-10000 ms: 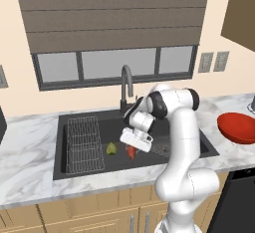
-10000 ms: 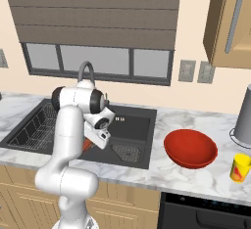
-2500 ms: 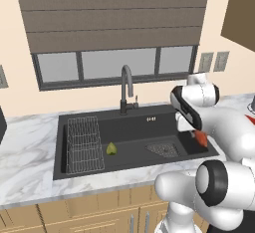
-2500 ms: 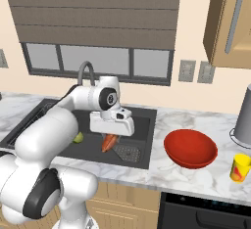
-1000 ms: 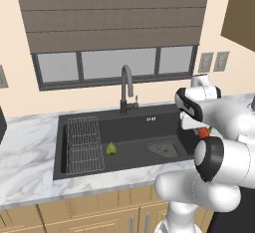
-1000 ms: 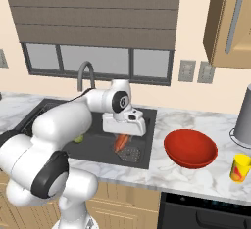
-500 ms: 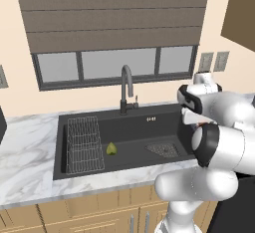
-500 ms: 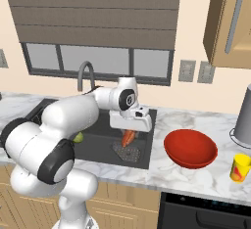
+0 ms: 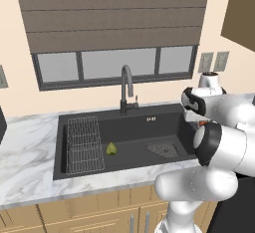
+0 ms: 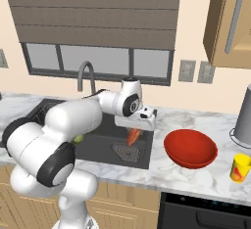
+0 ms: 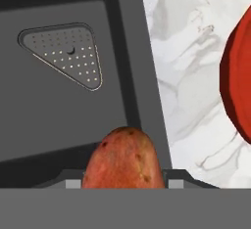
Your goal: Remove the sweet potato and lemon wedge from the sink. Then move the bowl and cup from the counter to the sink for washing.
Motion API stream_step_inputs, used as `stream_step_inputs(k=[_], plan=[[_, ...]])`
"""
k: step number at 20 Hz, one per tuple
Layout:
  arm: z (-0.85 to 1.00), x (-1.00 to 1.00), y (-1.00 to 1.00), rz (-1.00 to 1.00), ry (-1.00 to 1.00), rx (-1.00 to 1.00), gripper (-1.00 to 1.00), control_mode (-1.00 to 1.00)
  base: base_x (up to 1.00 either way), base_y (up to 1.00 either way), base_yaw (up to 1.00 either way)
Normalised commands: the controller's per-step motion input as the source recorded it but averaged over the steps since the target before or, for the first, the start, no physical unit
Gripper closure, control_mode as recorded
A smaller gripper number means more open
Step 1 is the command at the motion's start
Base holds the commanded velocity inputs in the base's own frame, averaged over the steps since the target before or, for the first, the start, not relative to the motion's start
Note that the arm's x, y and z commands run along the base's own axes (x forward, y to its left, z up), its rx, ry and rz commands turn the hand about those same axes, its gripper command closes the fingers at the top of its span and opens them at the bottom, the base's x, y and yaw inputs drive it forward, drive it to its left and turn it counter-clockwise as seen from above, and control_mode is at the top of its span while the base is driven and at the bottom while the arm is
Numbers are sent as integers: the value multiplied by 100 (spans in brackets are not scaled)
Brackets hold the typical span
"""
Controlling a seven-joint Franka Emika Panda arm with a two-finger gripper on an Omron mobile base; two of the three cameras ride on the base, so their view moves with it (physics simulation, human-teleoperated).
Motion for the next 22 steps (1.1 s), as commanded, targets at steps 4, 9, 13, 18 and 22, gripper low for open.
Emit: stream_step_inputs(k=[4,9,13,18,22], plan=[[-12,27,-15,7,-18,0,100,-100,0,0,0],[-7,31,-19,4,-8,0,100,-100,0,0,0],[-6,37,-17,3,-1,0,100,-100,0,0,0],[-6,36,-16,3,-3,0,100,-100,0,0,0],[-8,34,-16,4,-4,0,100,-100,0,0,0]])
